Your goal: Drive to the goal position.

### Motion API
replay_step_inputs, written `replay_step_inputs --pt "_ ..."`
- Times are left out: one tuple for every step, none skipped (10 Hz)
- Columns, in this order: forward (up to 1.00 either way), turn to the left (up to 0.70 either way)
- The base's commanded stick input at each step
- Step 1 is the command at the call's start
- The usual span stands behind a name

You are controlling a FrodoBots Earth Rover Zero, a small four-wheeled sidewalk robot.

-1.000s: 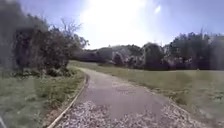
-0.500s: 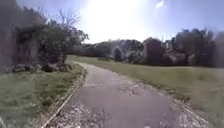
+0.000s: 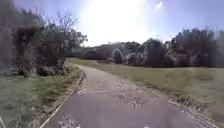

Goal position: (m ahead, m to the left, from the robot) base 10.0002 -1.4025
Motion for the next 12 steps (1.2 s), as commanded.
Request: replay_step_inputs --pt "0.7 0.0" --pt "0.7 0.0" --pt "0.7 0.0" --pt "0.7 0.0" --pt "0.7 0.0" --pt "0.7 0.0" --pt "0.7 0.0" --pt "0.7 0.0" --pt "0.7 0.0" --pt "0.7 0.0" --pt "0.7 0.0" --pt "0.7 0.0"
